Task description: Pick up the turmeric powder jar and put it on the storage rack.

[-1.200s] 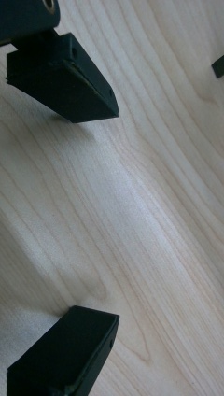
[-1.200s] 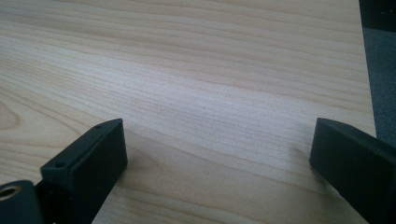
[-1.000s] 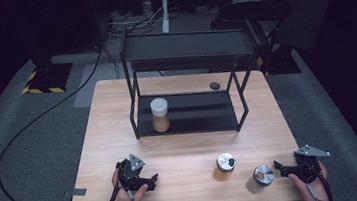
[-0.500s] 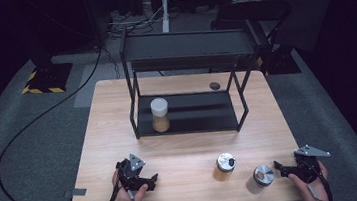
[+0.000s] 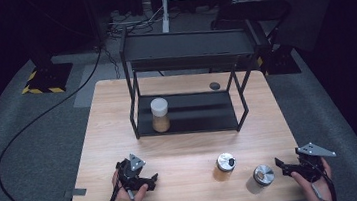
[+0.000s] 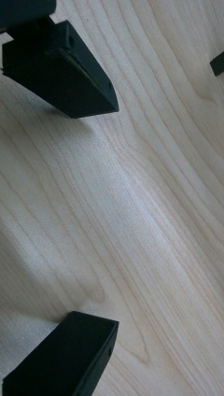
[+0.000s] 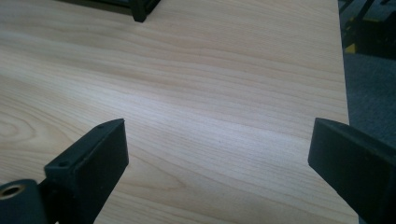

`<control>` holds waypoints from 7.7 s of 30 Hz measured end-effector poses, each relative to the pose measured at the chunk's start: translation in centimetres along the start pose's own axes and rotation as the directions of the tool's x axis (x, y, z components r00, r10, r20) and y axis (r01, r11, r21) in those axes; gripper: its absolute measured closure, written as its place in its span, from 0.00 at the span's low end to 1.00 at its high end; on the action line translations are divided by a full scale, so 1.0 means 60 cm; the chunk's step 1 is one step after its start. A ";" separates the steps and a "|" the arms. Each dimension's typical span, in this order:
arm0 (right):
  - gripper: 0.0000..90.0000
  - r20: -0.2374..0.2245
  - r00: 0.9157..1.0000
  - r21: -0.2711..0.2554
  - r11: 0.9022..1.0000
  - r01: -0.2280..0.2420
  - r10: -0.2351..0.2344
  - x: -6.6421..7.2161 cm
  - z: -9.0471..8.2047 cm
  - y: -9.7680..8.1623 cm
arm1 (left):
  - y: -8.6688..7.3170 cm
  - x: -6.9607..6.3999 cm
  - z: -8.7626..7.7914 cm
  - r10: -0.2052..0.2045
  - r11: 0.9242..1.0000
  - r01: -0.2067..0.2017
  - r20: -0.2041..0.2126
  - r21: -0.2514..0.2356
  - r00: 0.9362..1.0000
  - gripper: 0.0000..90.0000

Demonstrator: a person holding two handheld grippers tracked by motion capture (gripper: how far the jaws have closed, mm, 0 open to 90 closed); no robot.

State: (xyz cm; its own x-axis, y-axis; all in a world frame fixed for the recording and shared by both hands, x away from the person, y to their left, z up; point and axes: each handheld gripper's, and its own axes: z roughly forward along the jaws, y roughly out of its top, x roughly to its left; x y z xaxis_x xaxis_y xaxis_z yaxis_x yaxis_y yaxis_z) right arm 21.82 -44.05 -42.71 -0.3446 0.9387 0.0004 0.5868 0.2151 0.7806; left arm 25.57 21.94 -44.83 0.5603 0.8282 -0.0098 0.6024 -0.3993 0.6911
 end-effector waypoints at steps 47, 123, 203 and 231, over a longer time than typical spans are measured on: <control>0.07 -0.153 0.984 -0.165 0.984 0.069 -0.095 0.112 -0.076 0.074 | 0.000 -0.005 0.000 -0.011 1.000 0.011 -0.011 0.001 1.000 0.00; 0.09 -0.217 0.965 -0.069 0.988 0.138 -0.150 0.271 0.023 0.100 | 0.000 -0.003 0.000 -0.006 1.000 0.006 -0.005 0.000 1.000 0.00; 0.35 -0.189 0.946 0.015 0.962 0.272 -0.264 0.301 0.006 0.309 | -0.001 -0.004 -0.001 -0.001 1.000 0.001 0.000 0.002 1.000 0.00; 0.35 -0.203 0.939 0.001 0.959 0.282 -0.276 0.319 0.077 0.384 | -0.001 -0.004 -0.001 0.000 1.000 0.000 0.001 0.002 1.000 0.00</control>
State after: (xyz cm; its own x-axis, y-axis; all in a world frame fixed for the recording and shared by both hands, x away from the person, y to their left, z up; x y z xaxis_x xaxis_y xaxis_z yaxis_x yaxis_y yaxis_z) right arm 32.13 -19.87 -27.58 -0.6345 0.7679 -0.0882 0.4665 0.4714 0.7484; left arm 25.40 21.79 -44.82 0.5609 0.8278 -0.0107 0.6033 -0.3999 0.6900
